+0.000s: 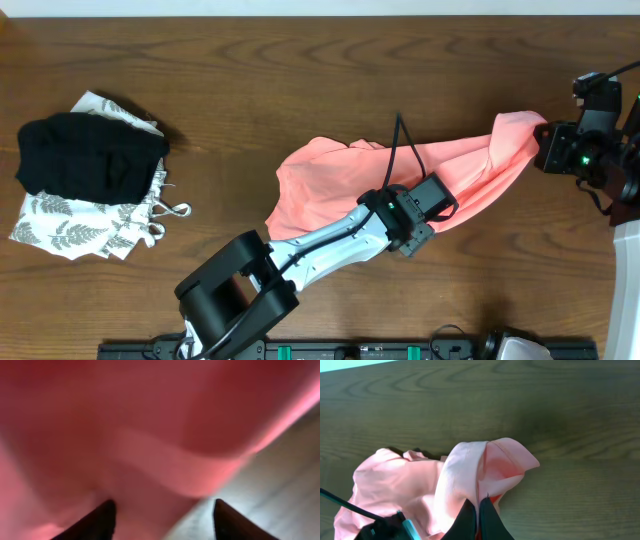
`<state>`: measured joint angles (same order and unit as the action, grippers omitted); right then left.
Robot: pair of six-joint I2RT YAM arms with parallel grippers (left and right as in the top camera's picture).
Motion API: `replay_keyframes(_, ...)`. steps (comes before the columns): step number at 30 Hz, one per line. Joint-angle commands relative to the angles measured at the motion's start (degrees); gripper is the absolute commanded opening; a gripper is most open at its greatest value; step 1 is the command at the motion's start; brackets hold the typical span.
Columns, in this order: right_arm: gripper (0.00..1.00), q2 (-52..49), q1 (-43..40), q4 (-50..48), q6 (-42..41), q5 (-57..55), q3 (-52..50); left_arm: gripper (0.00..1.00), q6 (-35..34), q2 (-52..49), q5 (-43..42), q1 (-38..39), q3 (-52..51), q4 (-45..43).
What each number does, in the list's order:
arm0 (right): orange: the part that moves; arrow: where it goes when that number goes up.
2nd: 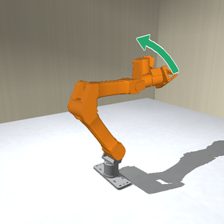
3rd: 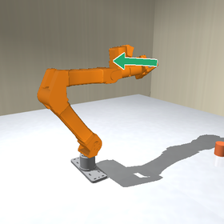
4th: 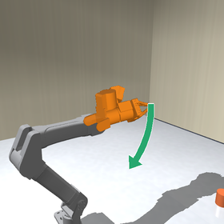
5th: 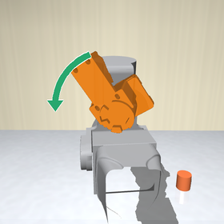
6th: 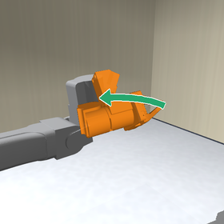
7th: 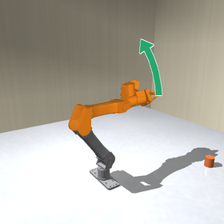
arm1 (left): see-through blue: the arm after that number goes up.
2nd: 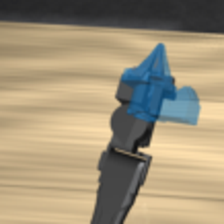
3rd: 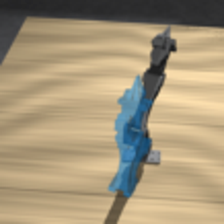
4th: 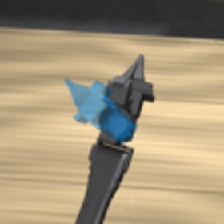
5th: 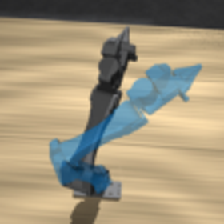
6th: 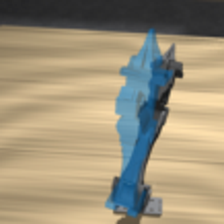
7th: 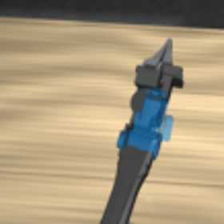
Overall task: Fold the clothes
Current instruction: 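Release the shirt and move the left gripper to its middle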
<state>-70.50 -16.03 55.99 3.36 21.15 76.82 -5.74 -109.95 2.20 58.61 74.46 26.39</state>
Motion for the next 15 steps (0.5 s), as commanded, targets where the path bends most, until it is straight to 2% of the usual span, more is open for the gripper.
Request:
replay_keyframes(1, 0.01, 0.0, 0.3, 0.2, -0.7, 0.0, 1.1, 0.51, 1.0, -0.4, 7.6, -0.4, 0.5, -0.4)
replay_keyframes(3, 0.01, 0.0, 0.3, 0.2, -0.7, 0.0, 1.1, 0.38, 1.1, -0.4, 8.8, -0.7, 0.5, -0.6)
replay_keyframes(6, 0.01, 0.0, 0.3, 0.1, -0.7, 0.0, 1.1, 0.07, 2.2, -0.4, 9.2, -1.5, 0.5, -0.9)
replay_keyframes(11, 0.01, 0.0, 0.3, 0.0, -0.7, 0.0, 1.1, 0.06, 2.4, 0.2, 16.1, -4.3, 0.7, -0.8)
replay_keyframes(15, 0.01, 0.0, 0.3, 0.0, -0.7, 0.0, 1.1, 0.06, 4.7, 3.2, 17.0, -8.6, 1.7, -0.1)
